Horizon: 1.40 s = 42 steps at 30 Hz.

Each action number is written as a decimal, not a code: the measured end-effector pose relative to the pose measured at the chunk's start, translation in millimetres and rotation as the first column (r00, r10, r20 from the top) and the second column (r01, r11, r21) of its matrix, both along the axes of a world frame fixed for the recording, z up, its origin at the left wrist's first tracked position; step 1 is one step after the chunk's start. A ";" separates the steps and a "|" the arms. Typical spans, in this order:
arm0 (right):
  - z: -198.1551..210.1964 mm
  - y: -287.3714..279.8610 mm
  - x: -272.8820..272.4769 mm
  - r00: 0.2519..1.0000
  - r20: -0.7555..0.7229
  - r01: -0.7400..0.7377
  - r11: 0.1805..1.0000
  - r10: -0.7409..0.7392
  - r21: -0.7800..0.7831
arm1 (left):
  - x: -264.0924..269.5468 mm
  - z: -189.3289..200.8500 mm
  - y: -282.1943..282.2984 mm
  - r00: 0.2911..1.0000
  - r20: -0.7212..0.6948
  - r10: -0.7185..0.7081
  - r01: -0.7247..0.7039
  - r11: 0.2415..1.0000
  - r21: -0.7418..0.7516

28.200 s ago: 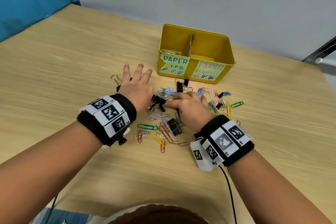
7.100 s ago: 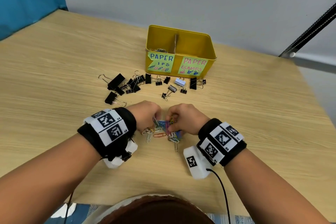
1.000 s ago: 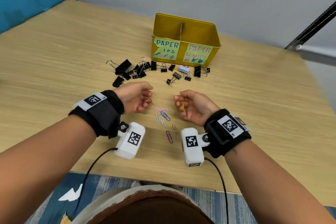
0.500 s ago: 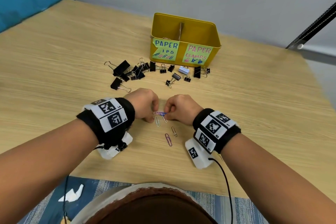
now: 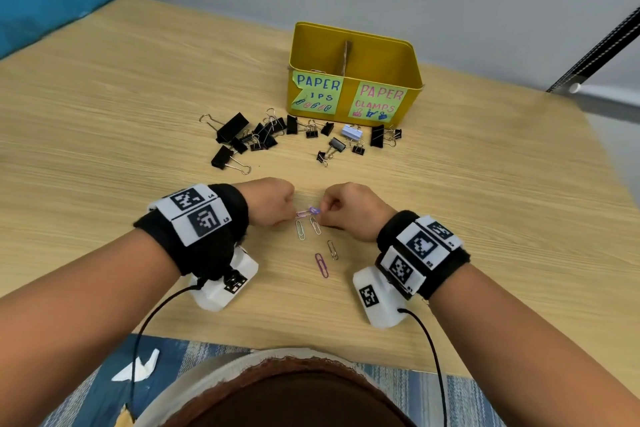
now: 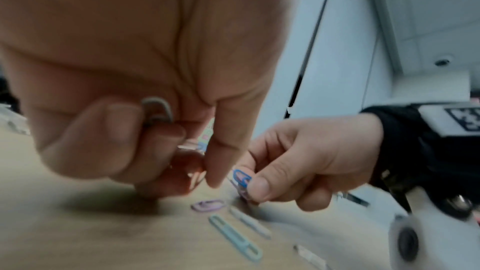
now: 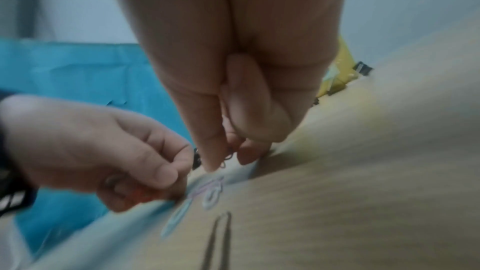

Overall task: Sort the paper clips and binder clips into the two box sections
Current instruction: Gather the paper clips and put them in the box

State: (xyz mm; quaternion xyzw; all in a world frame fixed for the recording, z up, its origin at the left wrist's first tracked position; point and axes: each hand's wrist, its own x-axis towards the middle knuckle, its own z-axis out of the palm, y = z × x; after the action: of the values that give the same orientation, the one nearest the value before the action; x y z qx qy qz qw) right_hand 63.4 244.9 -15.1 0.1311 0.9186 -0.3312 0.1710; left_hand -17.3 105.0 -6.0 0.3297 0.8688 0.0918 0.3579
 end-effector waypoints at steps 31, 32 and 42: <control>-0.4 -3.6 10.3 0.998 -0.017 0.066 0.997 -0.065 0.036 | 11.9 -2.4 6.7 0.983 -0.154 -0.100 0.096 0.995 -0.034; -0.8 -7.4 10.1 0.999 -0.003 0.042 0.996 -0.042 0.074 | 12.0 -3.2 6.2 0.983 -0.152 -0.103 0.099 0.995 -0.033; 0.3 -19.6 9.9 0.995 0.050 -0.091 0.984 0.084 0.151 | 16.0 -0.3 10.1 0.983 -0.171 -0.064 0.075 0.996 0.057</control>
State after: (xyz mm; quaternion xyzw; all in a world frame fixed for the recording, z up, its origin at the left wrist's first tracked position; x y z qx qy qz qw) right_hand 73.3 225.3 -14.8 0.1105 0.9423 -0.2489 0.1946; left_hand -1.3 115.1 -6.3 0.3775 0.8807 0.0782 0.2754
